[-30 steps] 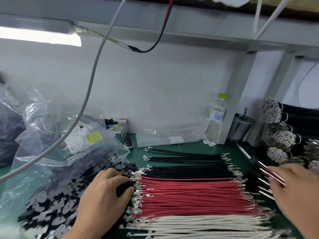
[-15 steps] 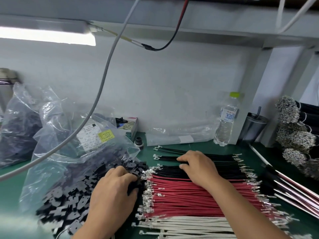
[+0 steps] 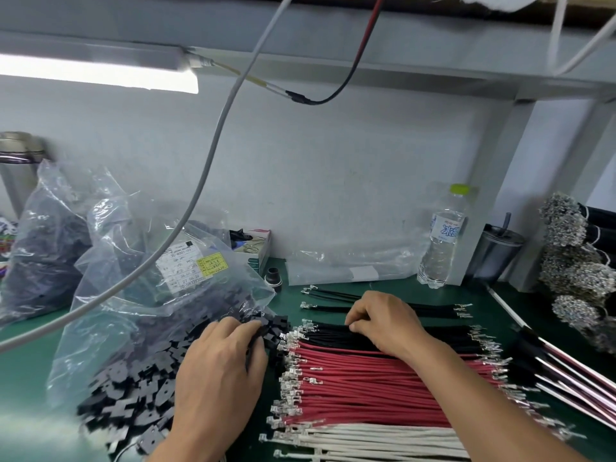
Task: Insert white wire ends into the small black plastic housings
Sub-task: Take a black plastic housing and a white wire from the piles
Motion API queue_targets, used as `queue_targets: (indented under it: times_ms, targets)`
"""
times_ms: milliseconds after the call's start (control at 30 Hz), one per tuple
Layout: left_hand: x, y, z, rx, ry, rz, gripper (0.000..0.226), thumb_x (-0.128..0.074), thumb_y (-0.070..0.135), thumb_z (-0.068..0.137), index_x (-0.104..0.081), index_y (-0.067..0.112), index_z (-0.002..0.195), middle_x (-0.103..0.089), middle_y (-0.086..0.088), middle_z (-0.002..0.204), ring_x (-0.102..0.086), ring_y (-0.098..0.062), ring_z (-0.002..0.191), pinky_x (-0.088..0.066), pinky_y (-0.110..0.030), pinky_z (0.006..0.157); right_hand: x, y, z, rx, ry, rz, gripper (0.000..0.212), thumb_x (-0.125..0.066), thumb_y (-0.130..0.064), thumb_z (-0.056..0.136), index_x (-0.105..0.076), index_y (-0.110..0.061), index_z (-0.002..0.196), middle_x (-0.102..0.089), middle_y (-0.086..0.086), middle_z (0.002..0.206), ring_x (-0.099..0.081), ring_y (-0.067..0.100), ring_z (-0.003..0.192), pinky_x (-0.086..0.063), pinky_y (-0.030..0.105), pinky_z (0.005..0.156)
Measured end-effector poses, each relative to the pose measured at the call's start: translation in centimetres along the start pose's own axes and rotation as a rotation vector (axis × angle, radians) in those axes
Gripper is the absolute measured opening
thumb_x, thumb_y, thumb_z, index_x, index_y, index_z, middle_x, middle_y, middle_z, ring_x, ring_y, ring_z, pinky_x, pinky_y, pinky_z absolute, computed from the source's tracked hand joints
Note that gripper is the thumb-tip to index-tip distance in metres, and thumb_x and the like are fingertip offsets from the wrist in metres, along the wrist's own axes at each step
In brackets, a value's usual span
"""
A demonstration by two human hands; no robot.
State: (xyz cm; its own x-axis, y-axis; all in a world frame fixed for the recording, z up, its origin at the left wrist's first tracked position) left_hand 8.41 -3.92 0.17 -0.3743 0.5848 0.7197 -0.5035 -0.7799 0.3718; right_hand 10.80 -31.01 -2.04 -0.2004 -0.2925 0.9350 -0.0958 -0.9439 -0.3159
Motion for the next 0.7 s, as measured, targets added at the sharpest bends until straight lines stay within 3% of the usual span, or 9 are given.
queue_targets:
  times_ms: [100, 267, 367, 433, 500, 567, 633, 700]
  targets:
    - [0.4, 0.3, -0.1, -0.014, 0.047, -0.082, 0.014, -0.070, 0.021, 0.091, -0.074, 0.016, 0.103, -0.069, 0.009, 0.085, -0.063, -0.011, 0.071, -0.049, -0.024, 0.061, 0.5, -0.2, -0.3, 0.019, 0.050, -0.015, 0.009, -0.066, -0.031, 0.095, -0.070, -0.037, 0.091, -0.062, -0.022, 0.092, -0.057, 0.001, 0.085, -0.040, 0.022, 0.070]
    - [1.3, 1.0, -0.3, -0.031, 0.108, -0.225, 0.019, -0.062, 0.024, 0.099, -0.074, 0.016, 0.111, -0.075, 0.009, 0.095, -0.061, -0.002, 0.077, -0.038, -0.007, 0.068, -0.2, -0.8, -0.8, 0.067, 0.004, -0.038, 0.020, -0.064, -0.038, 0.096, -0.069, -0.038, 0.115, -0.059, -0.022, 0.098, -0.059, 0.005, 0.094, -0.040, 0.025, 0.075]
    - [1.1, 1.3, -0.3, -0.034, 0.074, -0.281, 0.018, -0.060, 0.027, 0.097, -0.072, 0.024, 0.110, -0.065, 0.023, 0.097, -0.056, 0.011, 0.082, -0.038, -0.007, 0.069, -0.1, -1.0, -0.6, 0.055, -0.004, -0.037, 0.013, -0.066, -0.036, 0.095, -0.074, -0.035, 0.105, -0.053, -0.023, 0.092, -0.060, 0.006, 0.095, -0.038, 0.025, 0.075]
    - [0.8, 1.2, -0.4, -0.031, 0.057, -0.305, 0.012, -0.070, 0.022, 0.095, -0.072, 0.027, 0.106, -0.062, 0.029, 0.096, -0.056, 0.017, 0.084, -0.039, -0.007, 0.067, 0.5, -1.5, -0.7, 0.092, 0.028, -0.057, 0.013, -0.065, -0.035, 0.096, -0.075, -0.034, 0.105, -0.059, -0.021, 0.095, -0.062, 0.007, 0.097, -0.040, 0.024, 0.075]
    - [0.3, 1.0, -0.4, -0.017, 0.033, -0.387, 0.016, -0.075, 0.023, 0.091, -0.073, 0.030, 0.105, -0.065, 0.033, 0.095, -0.061, 0.013, 0.089, -0.046, -0.007, 0.066, 1.5, -2.2, -1.3, 0.147, 0.094, -0.099, 0.015, -0.062, -0.030, 0.098, -0.075, -0.029, 0.107, -0.069, -0.015, 0.099, -0.065, 0.010, 0.096, -0.048, 0.026, 0.078]
    - [-0.1, 1.1, -0.3, -0.018, -0.005, -0.488, 0.015, -0.069, 0.033, 0.090, -0.075, 0.031, 0.104, -0.068, 0.030, 0.098, -0.065, 0.006, 0.095, -0.050, -0.012, 0.073, 2.9, -2.9, -1.9, 0.193, 0.178, -0.195, 0.016, -0.060, -0.017, 0.097, -0.075, -0.021, 0.101, -0.071, -0.006, 0.090, -0.067, 0.016, 0.089, -0.056, 0.032, 0.075]
    - [-0.5, 1.2, -0.4, -0.004, -0.046, -0.581, 0.019, -0.068, 0.036, 0.088, -0.078, 0.030, 0.103, -0.070, 0.024, 0.099, -0.068, -0.002, 0.092, -0.053, -0.018, 0.073, 4.9, -4.4, -2.9, 0.249, 0.296, -0.300, 0.021, -0.063, -0.003, 0.092, -0.075, -0.019, 0.098, -0.065, -0.004, 0.080, -0.063, 0.017, 0.079, -0.056, 0.035, 0.063]
    - [-1.0, 1.1, -0.4, 0.024, -0.072, -0.659, 0.017, -0.076, 0.028, 0.086, -0.080, 0.034, 0.101, -0.073, 0.020, 0.093, -0.070, -0.005, 0.086, -0.053, -0.016, 0.069, 7.5, -6.0, -4.5, 0.331, 0.454, -0.295, 0.033, -0.074, 0.007, 0.080, -0.076, -0.017, 0.102, -0.060, -0.004, 0.079, -0.057, 0.018, 0.075, -0.052, 0.032, 0.051]
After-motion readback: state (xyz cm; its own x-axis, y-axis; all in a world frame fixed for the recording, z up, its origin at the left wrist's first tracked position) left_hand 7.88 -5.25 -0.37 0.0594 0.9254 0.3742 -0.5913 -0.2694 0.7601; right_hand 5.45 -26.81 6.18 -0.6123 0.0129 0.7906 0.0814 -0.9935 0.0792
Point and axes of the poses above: each hand's wrist, its own z-axis towards the middle knuckle, its own x-axis out of the back of the hand, y = z × x, the point moved 10 cm from there along z, towards the middle knuckle
